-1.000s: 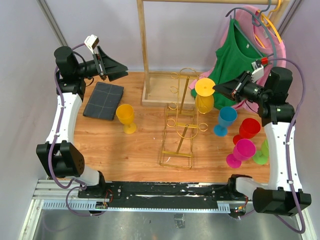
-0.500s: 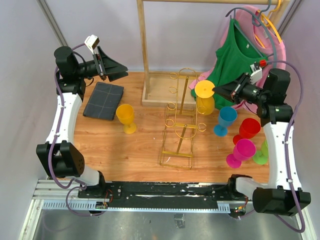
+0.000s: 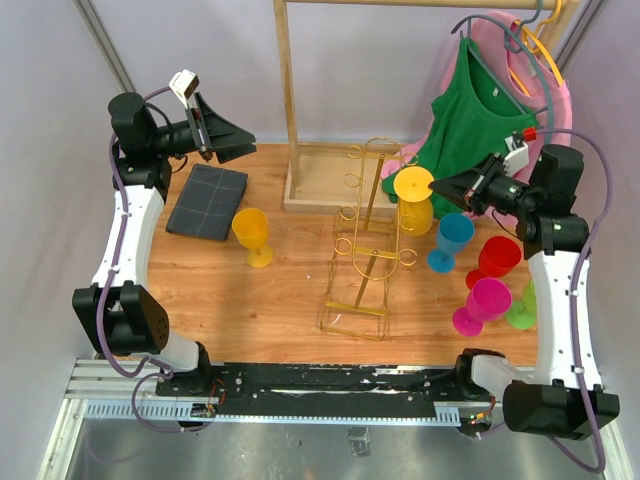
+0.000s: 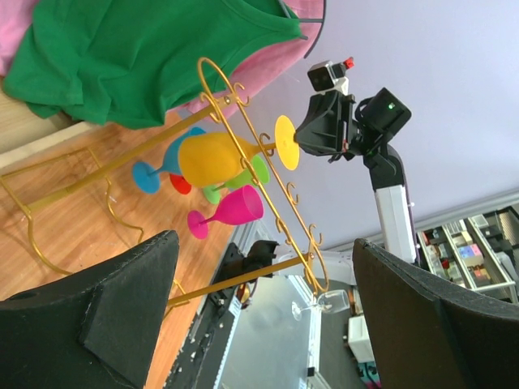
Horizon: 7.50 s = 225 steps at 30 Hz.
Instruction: Take the wine glass off the wine glass rack
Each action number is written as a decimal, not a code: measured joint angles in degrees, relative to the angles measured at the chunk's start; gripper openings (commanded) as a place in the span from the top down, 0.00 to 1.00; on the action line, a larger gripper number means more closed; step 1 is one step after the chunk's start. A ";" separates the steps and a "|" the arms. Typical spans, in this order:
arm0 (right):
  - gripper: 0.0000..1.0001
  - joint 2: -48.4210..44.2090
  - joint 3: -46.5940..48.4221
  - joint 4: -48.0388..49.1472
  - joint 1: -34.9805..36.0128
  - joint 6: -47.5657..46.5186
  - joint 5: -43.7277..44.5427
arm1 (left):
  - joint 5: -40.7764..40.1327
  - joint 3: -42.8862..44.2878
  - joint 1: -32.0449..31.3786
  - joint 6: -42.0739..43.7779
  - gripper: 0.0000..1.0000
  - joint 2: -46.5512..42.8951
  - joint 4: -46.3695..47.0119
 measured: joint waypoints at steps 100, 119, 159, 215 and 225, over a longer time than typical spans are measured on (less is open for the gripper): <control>0.99 23.61 17.33 69.92 37.66 37.20 18.21 | -10.51 -8.31 -0.48 -39.98 0.01 3.02 67.25; 0.99 23.63 10.71 75.28 39.30 38.73 20.44 | -11.80 -6.29 -3.02 -41.20 0.01 0.07 69.70; 0.01 -10.19 29.42 2.56 39.39 -15.52 39.95 | -38.32 20.76 -3.04 64.08 1.00 -5.40 -47.84; 0.01 -10.84 27.39 -25.49 39.41 -25.77 61.79 | -62.55 1.01 -40.50 66.01 1.00 14.34 -57.92; 0.01 -10.69 30.88 -27.69 39.39 -25.66 62.79 | -63.41 -2.58 -40.50 63.63 0.96 13.44 -52.19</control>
